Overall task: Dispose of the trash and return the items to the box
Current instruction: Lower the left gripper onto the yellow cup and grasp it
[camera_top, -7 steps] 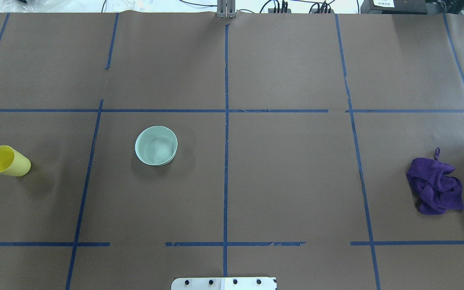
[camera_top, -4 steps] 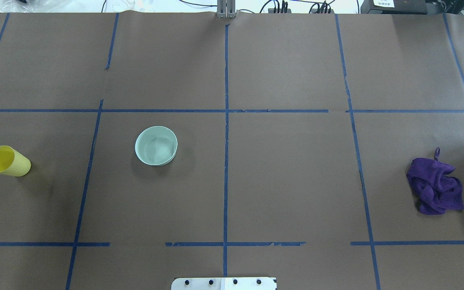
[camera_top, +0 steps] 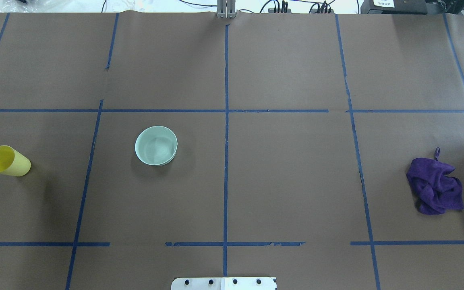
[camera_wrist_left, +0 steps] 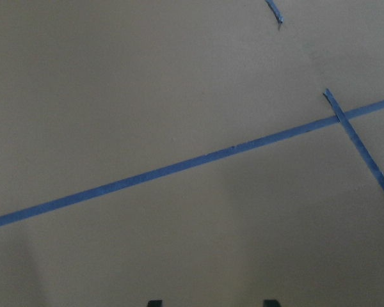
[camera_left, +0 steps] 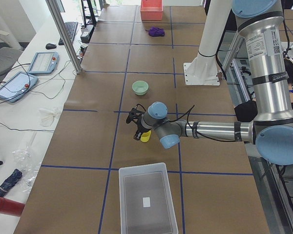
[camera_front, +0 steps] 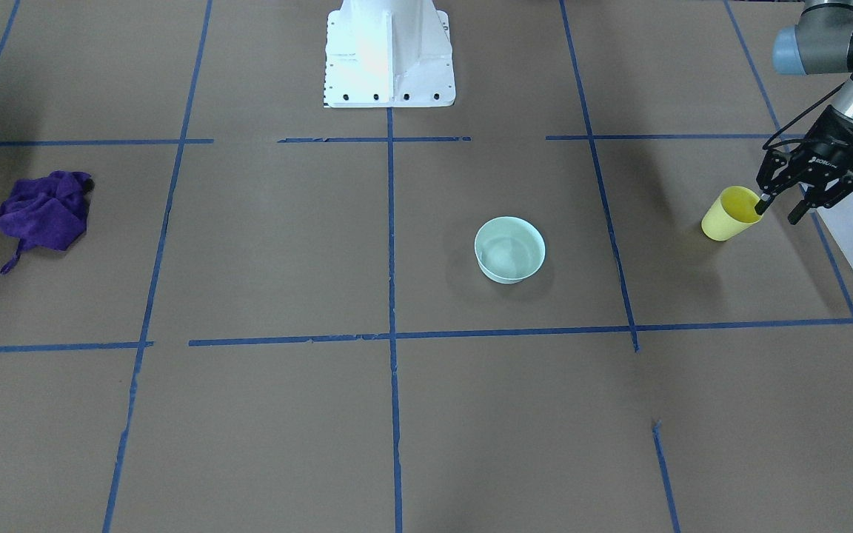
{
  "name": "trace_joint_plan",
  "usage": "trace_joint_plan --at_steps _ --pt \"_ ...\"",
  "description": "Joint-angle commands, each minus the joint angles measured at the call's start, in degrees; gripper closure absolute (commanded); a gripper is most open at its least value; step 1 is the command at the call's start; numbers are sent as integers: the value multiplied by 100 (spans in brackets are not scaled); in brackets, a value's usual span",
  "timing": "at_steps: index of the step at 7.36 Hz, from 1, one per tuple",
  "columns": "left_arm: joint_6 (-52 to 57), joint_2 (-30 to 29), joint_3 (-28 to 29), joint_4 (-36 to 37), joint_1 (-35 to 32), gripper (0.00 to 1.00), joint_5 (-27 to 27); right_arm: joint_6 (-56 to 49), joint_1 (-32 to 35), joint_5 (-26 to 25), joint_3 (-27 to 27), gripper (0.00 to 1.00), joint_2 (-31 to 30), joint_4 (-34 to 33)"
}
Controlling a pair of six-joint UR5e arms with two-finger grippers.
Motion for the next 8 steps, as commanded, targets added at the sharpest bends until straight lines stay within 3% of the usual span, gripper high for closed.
trace_joint_plan --at_steps 1,2,4,7,8 --pt "-10 118 21 -12 194 39 21 -8 0 -16 -4 0 -48 8" --pt "-10 118 39 -12 247 46 56 1 0 -16 5 0 -48 8" --pt "-1 110 74 -3 440 100 232 -8 0 -16 -4 0 -65 8" --pt "427 22 -13 23 468 100 250 -8 0 -16 5 0 -74 8" --pt "960 48 -75 49 424 100 -255 -8 0 -16 5 0 -74 8"
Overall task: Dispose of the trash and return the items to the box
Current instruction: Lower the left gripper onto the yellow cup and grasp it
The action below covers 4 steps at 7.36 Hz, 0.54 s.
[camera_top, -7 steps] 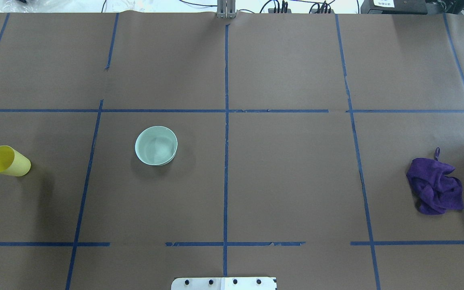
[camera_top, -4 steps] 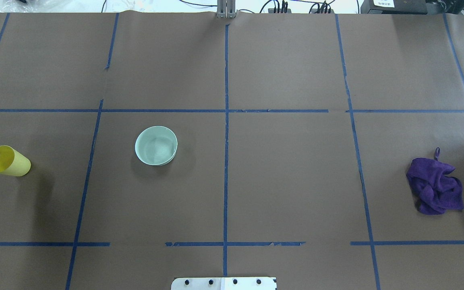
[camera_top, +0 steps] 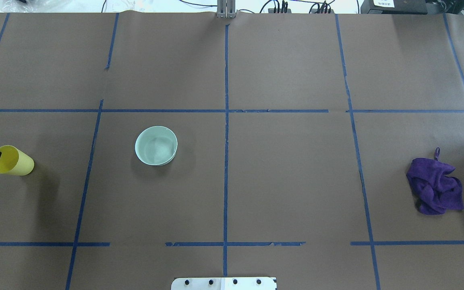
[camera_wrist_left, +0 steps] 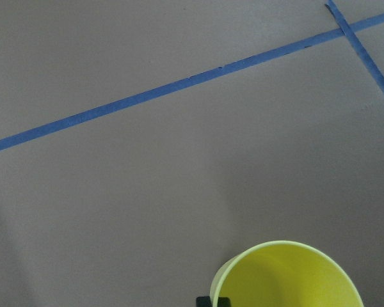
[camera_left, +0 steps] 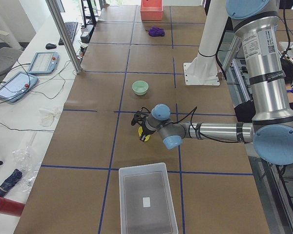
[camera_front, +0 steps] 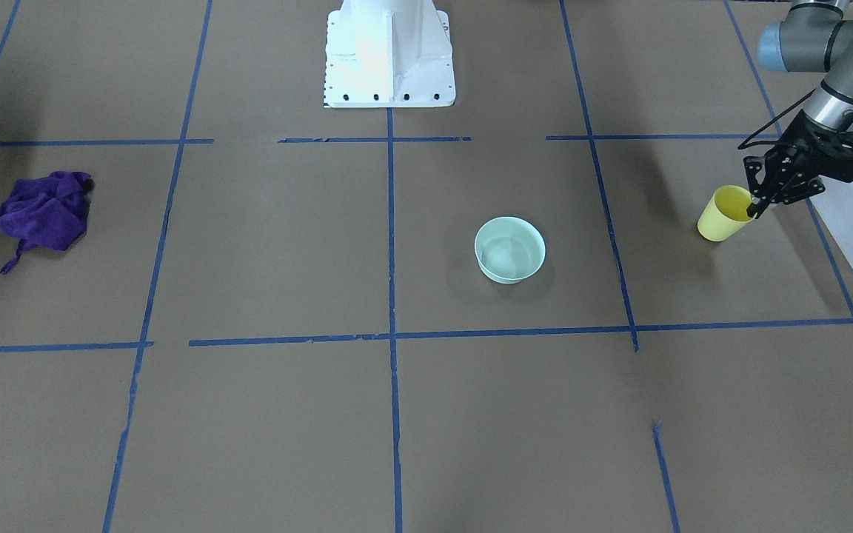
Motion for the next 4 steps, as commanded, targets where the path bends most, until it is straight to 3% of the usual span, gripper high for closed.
trace_joint_plan --at_steps 1,3,4 --pt "1163 12 -60 64 -398 100 -996 0 0 0 1 0 -1 0" --pt "2804 3 -69 885 -1600 100 -2061 0 0 0 1 0 -1 0" --pt "3614 -15 -139 1421 -1997 100 -2144 0 0 0 1 0 -1 0"
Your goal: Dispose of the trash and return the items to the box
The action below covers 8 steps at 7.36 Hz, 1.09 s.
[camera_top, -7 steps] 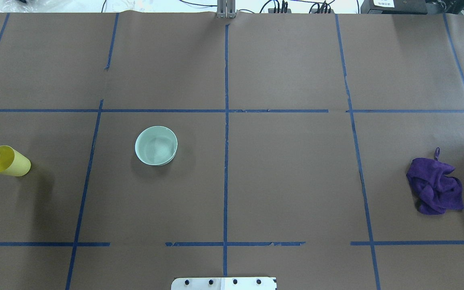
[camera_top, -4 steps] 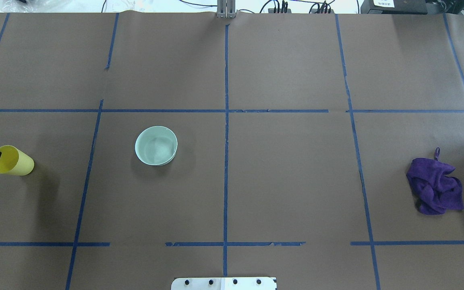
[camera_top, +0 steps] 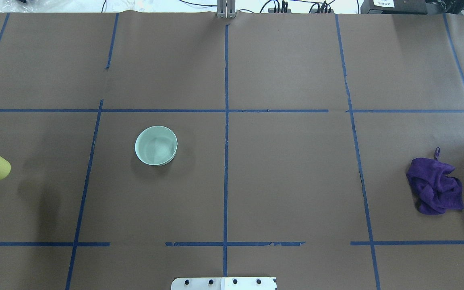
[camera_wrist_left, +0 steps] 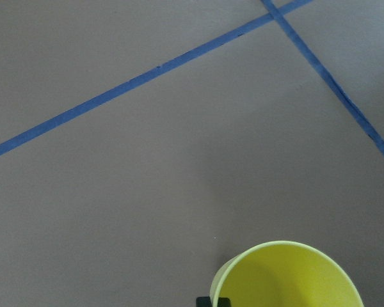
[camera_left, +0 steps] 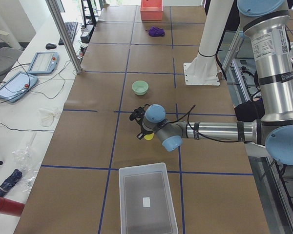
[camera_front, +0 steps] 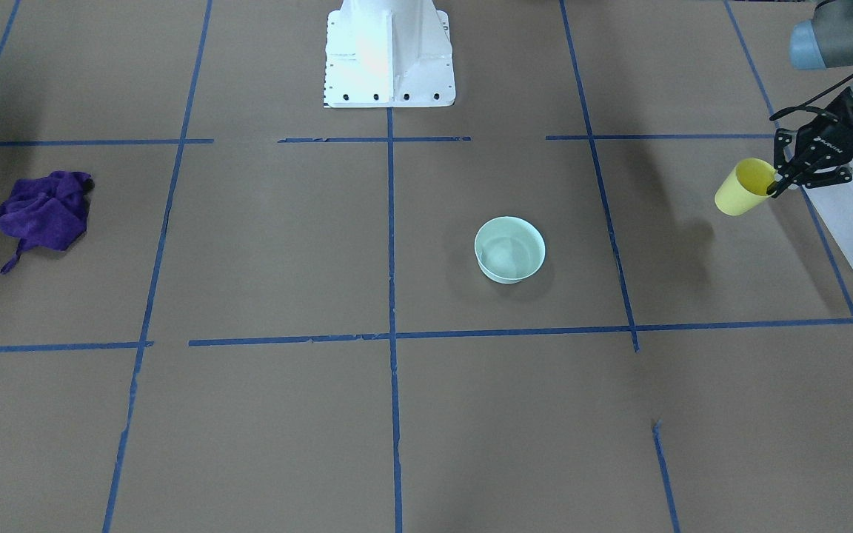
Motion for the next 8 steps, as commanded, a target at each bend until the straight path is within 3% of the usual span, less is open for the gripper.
trace_joint_plan --at_steps 1,4,6,8 --pt "1925 -34 -149 1283 -1037 100 -317 0 0 0 0 0 0 0" --pt "4468 -429 -63 3210 -2559 100 -256 0 0 0 0 0 0 0" --pt "4939 -535 348 3075 -2756 100 6 0 0 0 0 0 9 0" --pt "4801 -475 1163 2097 -2756 100 -18 9 -9 0 0 0 18 0"
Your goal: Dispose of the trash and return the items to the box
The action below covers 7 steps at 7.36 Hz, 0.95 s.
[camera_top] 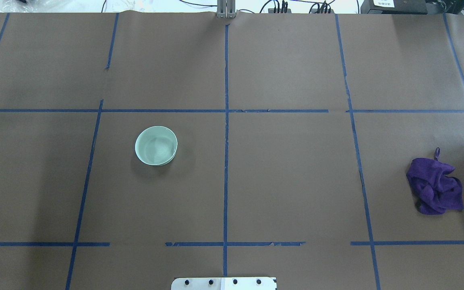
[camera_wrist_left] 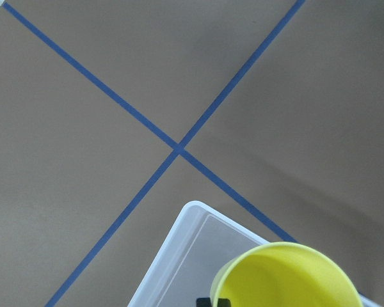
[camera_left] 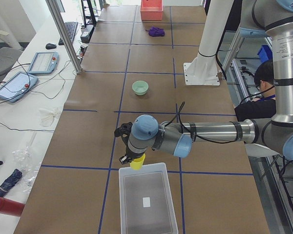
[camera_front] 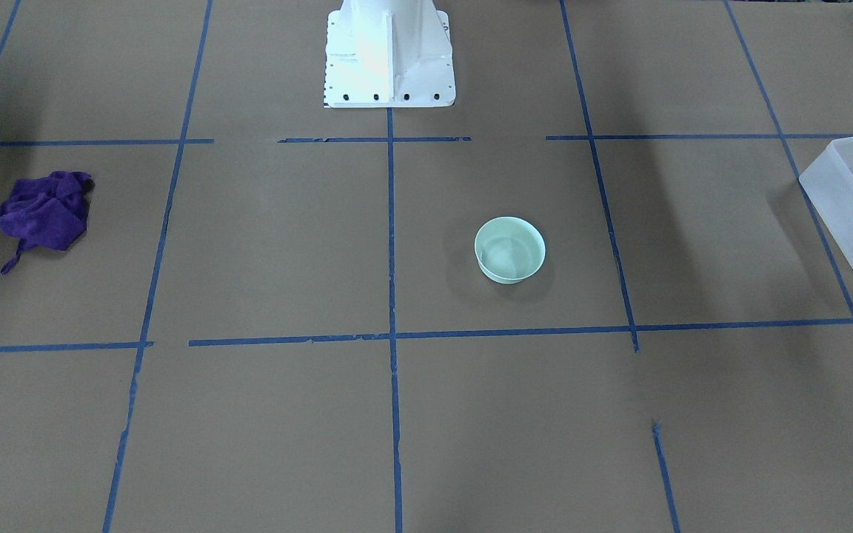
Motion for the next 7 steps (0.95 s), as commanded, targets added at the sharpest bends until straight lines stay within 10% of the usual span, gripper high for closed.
trace_joint_plan --at_steps 1,7 --pt "-485 95 776 -1234 33 100 5 3 5 -9 -9 0 8 0" --pt "-1078 535 875 -1583 781 96 -628 3 5 -26 0 0 25 0"
